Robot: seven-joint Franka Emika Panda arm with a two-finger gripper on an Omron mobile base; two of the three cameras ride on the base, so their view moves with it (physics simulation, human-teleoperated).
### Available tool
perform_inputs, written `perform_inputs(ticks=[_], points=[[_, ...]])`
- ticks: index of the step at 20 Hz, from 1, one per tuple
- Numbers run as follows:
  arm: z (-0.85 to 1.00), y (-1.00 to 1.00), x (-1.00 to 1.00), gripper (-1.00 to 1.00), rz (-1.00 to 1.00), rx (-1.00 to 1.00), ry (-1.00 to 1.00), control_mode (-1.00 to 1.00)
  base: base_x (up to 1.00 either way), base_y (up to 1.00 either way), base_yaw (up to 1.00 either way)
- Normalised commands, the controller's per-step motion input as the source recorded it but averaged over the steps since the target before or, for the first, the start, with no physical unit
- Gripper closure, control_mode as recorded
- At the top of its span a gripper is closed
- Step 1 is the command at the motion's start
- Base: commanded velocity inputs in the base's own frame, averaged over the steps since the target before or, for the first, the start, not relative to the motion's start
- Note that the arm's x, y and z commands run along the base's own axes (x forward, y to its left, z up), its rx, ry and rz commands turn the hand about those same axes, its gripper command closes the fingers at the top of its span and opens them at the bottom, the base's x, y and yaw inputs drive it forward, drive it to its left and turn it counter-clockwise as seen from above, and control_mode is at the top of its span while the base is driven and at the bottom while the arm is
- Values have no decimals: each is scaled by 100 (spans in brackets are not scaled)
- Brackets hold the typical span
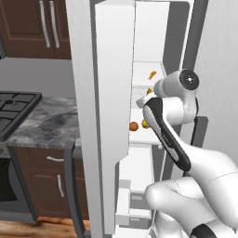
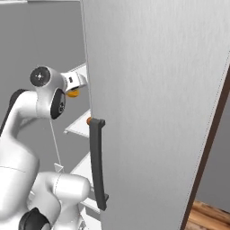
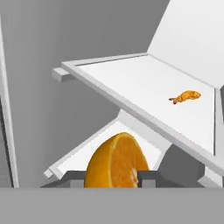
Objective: Take the shrimp and orange from the highest rack and move them to the second highest rack where the tangerine and lemon are located, to maximize freezer space. Close the freezer door after rearranging.
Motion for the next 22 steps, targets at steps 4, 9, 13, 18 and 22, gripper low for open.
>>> perform_inputs(ticks=[4,9,13,18,22], points=[[-34,13,-58,100,0,0,17,-100,0,0,0],[-52,4,-19,100,0,-2,20,-100,0,0,0],[-48,3,1,100,0,-2,9,-100,0,0,0],[-41,0,14,100,0,0,0,-100,0,0,0],[-33,0,23,100,0,0,0,-100,0,0,0]])
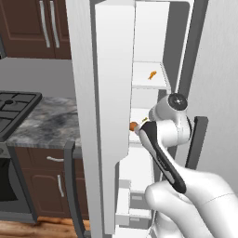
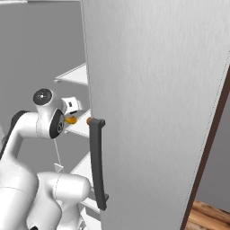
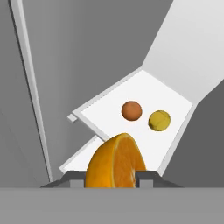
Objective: Take the shrimp and orange from the highest rack and move them to the second highest rack where the tangerine and lemon are located, to maximize freezer space. Close the freezer door after rearranging.
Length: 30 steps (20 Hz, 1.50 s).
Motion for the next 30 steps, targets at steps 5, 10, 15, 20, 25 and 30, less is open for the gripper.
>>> perform_inputs(ticks=[5,10,15,20,25,30], points=[[-21,0,35,100,0,0,0,-100,0,0,0],[-18,0,37,100,0,0,0,-100,0,0,0],[-18,0,37,100,0,0,0,-100,0,0,0],[-15,0,39,100,0,0,0,-100,0,0,0],[-15,0,37,100,0,0,0,-100,0,0,0],[-13,0,42,100,0,0,0,-100,0,0,0]])
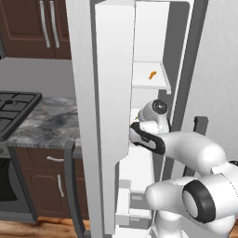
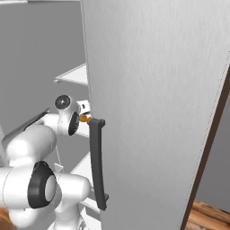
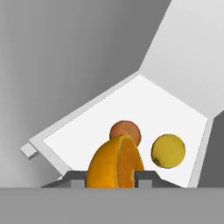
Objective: Take the shrimp and orange from the highest rack and move them to the second highest rack where the tangerine and lemon are located, to maximize freezer space. Close the freezer door after rearranging.
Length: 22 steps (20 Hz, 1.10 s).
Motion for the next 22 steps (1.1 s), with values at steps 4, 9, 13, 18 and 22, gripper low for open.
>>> perform_inputs(ticks=[4,9,13,18,22], points=[[-14,0,39,100,0,0,0,-100,0,0,0],[-17,0,28,100,0,0,0,-100,0,0,0],[-20,0,29,100,0,0,0,-100,0,0,0],[-19,0,35,100,0,0,0,-100,0,0,0],[-22,0,35,100,0,0,0,-100,0,0,0]])
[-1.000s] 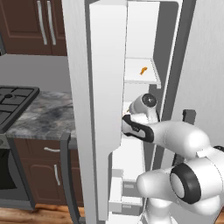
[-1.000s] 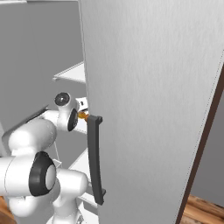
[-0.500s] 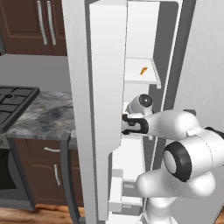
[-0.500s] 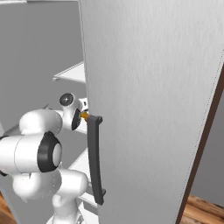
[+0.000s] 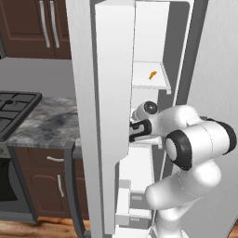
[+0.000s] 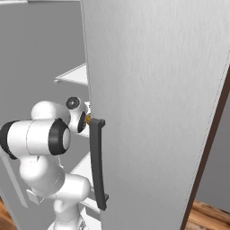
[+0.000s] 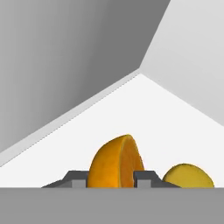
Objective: Take the shrimp and orange from the highest rack and move them to the second highest rack where the tangerine and lemon are located, to maximize freezer space. Close the freezer door after rearranging.
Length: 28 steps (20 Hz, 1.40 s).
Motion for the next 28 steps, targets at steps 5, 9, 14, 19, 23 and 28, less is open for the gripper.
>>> perform_inputs(ticks=[5,9,14,19,23,28], points=[[-20,0,35,100,0,0,0,-100,0,0,0],[-18,0,32,100,0,0,0,-100,0,0,0],[-19,0,24,100,0,0,0,-100,0,0,0],[-36,0,12,-100,0,-1,0,-100,0,0,0],[-35,0,2,-100,1,0,0,-100,0,0,0],[-17,1,-10,-100,2,0,0,-100,0,0,0]])
